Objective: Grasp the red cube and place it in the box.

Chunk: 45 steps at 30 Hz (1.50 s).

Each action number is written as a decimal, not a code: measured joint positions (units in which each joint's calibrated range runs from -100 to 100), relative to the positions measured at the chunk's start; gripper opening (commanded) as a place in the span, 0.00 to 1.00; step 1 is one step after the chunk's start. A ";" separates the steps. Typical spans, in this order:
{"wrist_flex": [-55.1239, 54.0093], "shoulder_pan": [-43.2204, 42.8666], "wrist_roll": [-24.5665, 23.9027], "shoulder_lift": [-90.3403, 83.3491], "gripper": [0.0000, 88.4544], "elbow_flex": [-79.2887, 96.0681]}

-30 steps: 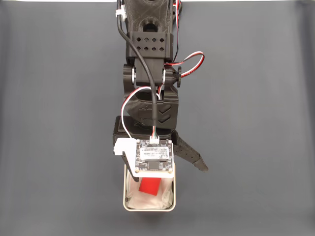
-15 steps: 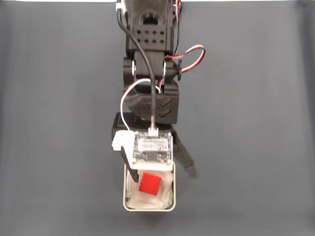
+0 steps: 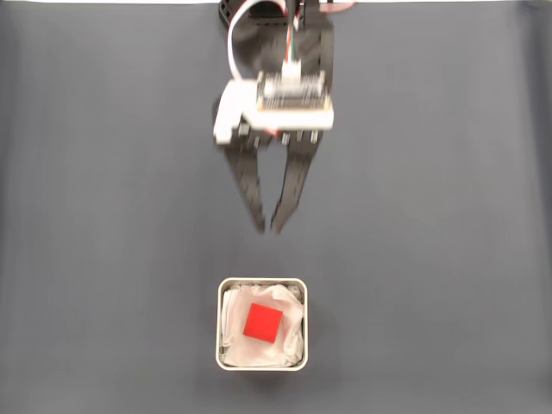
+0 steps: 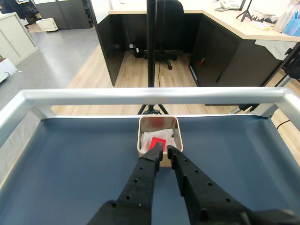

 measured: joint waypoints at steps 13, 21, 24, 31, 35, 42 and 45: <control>15.35 -0.96 0.78 -46.90 0.00 51.09; 33.09 -2.30 0.63 -54.62 0.00 59.76; 36.91 -2.89 -0.44 -55.32 0.00 59.86; 37.71 -2.74 -0.88 -55.49 0.00 59.86; 37.71 -2.74 -0.73 -55.49 0.00 59.86; 37.79 -2.74 0.39 -55.49 0.00 59.86; 37.95 -2.74 -0.73 -55.49 0.00 59.86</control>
